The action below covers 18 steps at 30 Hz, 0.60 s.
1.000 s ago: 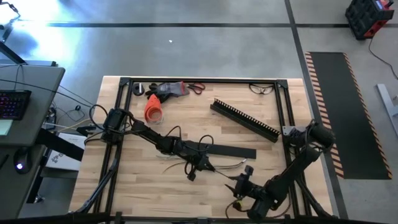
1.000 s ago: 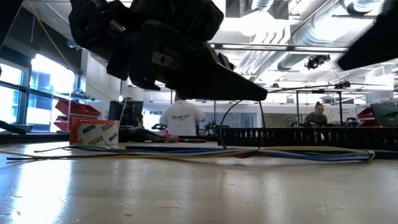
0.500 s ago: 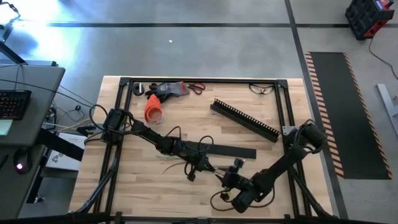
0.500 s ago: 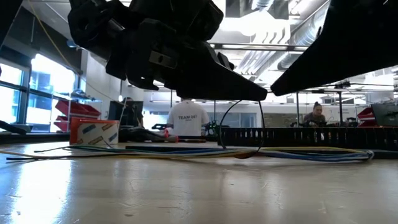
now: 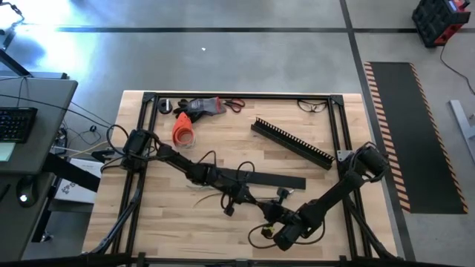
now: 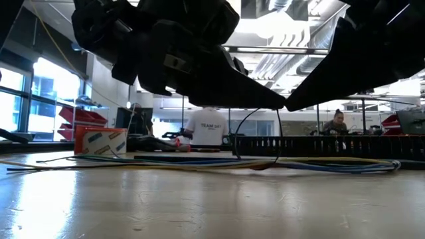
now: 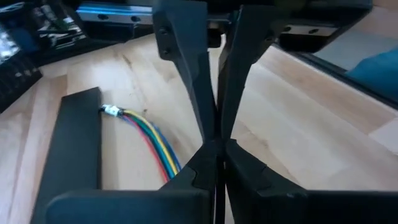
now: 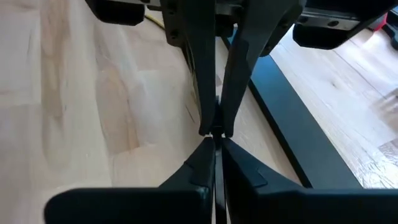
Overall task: Ziptie cables
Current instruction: Wrap the colored cables with the black zip tie
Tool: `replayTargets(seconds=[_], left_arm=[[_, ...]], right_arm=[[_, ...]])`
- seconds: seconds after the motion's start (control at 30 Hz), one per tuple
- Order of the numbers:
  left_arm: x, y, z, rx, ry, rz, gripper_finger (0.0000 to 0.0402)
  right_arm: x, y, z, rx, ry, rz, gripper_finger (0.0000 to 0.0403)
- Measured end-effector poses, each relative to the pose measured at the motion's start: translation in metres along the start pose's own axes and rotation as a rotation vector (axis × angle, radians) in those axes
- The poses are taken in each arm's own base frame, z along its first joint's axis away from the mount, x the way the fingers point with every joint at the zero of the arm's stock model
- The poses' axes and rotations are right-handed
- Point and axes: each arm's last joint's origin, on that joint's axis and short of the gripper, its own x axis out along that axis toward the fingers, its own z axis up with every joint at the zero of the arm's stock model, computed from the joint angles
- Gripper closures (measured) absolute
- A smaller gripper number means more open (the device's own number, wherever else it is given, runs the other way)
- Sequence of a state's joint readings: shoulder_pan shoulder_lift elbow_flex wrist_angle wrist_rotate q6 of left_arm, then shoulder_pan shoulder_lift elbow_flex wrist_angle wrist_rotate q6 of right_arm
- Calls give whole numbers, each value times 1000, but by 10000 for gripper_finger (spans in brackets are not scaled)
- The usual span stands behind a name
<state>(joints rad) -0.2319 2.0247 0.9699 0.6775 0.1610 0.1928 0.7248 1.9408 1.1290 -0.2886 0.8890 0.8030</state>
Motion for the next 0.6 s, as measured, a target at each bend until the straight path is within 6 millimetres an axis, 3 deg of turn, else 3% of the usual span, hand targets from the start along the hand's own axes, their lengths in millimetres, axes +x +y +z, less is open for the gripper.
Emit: replayTargets(seconds=[0.4, 0.6], left_arm=[[0, 0, -3, -3, 31, 26, 266], [0, -2, -2, 1, 27, 15, 265]], right_arm=[[-1, 1, 0, 7, 0, 4, 402], [-1, 0, 0, 7, 1, 4, 402]])
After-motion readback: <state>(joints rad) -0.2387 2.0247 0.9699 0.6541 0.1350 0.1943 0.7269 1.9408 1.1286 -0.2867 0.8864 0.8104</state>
